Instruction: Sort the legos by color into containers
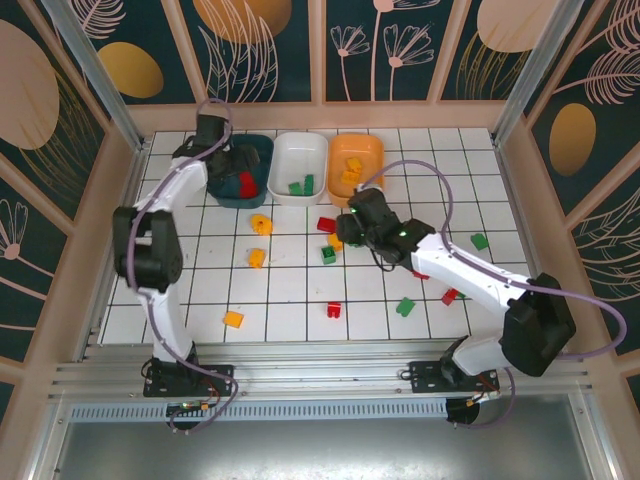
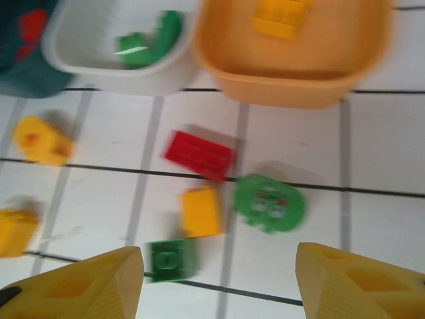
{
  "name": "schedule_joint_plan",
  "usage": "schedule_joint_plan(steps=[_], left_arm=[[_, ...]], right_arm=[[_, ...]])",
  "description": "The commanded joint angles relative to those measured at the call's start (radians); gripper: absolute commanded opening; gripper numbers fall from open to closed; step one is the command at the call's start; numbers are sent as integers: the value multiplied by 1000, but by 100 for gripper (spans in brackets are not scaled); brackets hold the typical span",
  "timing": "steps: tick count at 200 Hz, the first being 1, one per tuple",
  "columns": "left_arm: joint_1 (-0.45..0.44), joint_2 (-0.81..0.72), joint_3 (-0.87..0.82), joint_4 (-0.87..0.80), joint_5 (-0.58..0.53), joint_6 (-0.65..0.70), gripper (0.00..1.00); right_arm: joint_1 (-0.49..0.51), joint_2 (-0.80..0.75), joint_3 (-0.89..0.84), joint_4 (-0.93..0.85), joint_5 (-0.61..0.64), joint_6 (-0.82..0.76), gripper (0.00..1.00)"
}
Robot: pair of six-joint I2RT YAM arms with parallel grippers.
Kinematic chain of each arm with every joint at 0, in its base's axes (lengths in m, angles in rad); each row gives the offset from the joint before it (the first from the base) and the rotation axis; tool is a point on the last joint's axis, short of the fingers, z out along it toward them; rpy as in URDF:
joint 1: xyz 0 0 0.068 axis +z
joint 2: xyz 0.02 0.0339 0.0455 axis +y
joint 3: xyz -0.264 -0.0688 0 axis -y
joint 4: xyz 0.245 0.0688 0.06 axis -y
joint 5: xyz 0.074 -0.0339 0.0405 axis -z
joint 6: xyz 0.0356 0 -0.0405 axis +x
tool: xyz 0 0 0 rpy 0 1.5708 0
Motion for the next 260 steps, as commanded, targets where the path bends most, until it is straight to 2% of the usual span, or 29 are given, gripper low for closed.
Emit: schedule_joint_plan(steps=[1,8,30,49,63,76,115,148,184,209,260], left_arm=[[3,-277,-211,177,-23,-78,93],[4,-349,-309,215,-54,-118,98],[25,-550,-618,314,-112,-280,98],[28,-742,-971,438,-166,-458,98],[34,-886,-1157,473,-207,-523,99],[37,-979,-1238,440,-220,-531,98],[38,-1062,-1255,323,-226,-509,99],[38,-1084,-1209,270,-261,-500,99],[40,-1075,-1168,260,-241,-469,98],[39,-1051,-1157,264,-221,-465,98],[40,-1021,-1122,271,-197,-431,98]], right_arm=[[107,115,92,25,5,-22,64],[139,159,123,32,7,-33,66],[227,317,241,39,40,-47,76],[276,458,355,40,33,-16,83],[296,542,426,54,-1,-1,84],[310,615,492,51,-18,-1,87],[311,806,713,-30,-54,11,89],[311,910,843,-166,52,171,89],[312,947,843,-146,121,229,88],[309,965,850,-179,136,220,83],[292,825,610,-88,102,218,72]])
